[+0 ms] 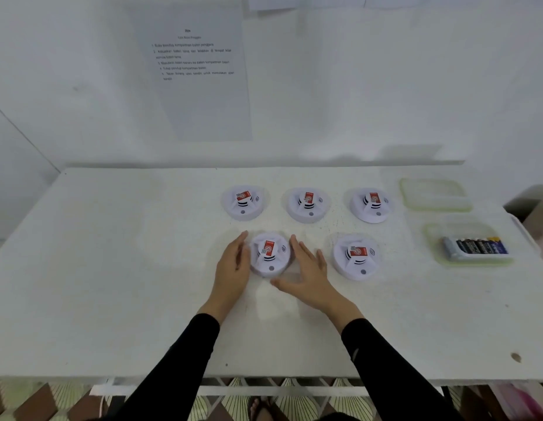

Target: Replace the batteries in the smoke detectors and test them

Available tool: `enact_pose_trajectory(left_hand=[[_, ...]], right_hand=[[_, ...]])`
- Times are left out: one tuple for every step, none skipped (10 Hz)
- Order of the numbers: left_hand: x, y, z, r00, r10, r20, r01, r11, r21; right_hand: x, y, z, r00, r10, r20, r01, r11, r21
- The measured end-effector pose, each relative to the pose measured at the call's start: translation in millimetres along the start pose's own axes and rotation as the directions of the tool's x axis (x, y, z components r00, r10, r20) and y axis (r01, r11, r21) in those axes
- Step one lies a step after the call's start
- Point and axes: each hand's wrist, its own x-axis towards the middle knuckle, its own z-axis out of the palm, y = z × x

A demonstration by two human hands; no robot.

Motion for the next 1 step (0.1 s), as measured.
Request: enact_pose_trajectory(left_hand=[[-27.0, -6.0, -15.3, 0.995, 0.008, -0.102, -0.010, 1.000, -0.017]], right_hand=[[-31.4, 5.3, -17.3, 0.999, -0.014, 0.043, 0.006, 0.983, 0.183]])
